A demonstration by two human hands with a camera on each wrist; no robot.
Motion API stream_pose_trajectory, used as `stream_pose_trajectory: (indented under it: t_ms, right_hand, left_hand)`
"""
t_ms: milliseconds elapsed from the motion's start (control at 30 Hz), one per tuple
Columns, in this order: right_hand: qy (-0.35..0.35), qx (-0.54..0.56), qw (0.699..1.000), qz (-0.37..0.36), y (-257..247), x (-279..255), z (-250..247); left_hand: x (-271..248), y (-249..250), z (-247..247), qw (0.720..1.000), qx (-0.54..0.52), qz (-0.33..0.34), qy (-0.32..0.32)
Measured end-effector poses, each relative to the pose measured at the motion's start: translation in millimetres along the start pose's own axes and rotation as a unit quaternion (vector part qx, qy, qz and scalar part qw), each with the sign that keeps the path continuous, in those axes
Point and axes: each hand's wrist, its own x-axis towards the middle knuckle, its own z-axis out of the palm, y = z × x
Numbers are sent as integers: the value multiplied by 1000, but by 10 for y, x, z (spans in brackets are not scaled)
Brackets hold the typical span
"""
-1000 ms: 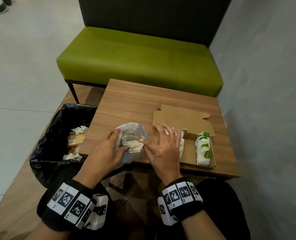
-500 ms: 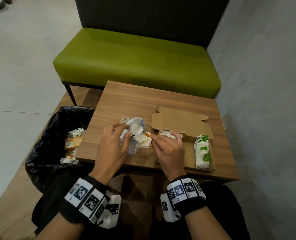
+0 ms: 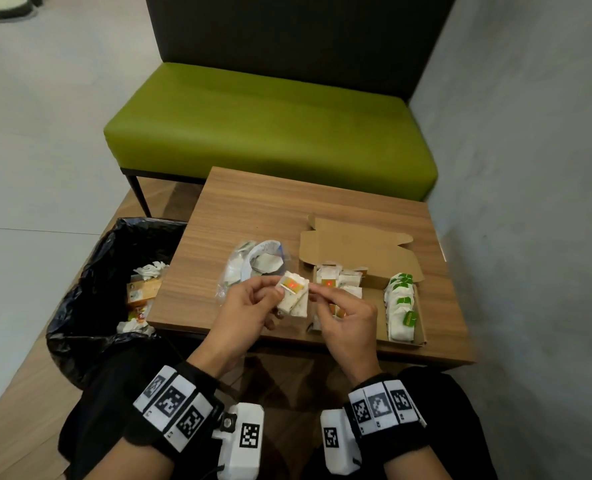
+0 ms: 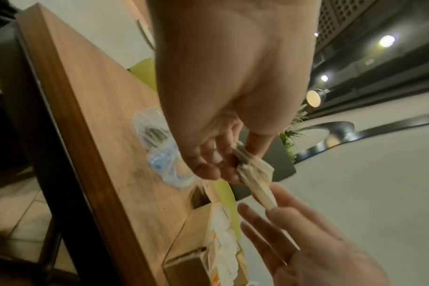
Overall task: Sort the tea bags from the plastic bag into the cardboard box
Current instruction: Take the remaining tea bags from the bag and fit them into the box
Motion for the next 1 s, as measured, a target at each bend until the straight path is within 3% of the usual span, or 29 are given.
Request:
stream_pose_trajectory:
  t_ms: [100, 167, 267, 467, 600, 867, 1000]
  right_hand:
    - [-26, 139, 973, 182, -90, -7, -31]
    - [-48, 160, 962, 214, -117, -17, -43]
    - [-53, 151, 962, 223, -117, -38, -52]
    - [-52, 177, 947, 262, 9, -78, -148]
    - [-78, 199, 943, 254, -38, -105, -162]
    - [-46, 220, 945, 239, -46, -75, -210]
    - [-79, 221, 941, 245, -56, -52, -262]
  left_hand:
    - [-27, -20, 81, 997, 46, 53, 43]
    - [-55, -36, 151, 991, 89, 90, 48]
    - [-103, -66, 214, 985, 130, 113, 34]
    - [-179, -97, 248, 989, 98, 108, 1]
    - [-180, -111, 268, 991, 85, 100, 6]
    - [-108, -138, 248, 994, 59, 86, 42]
    - [-96, -117, 259, 991, 66, 102, 49]
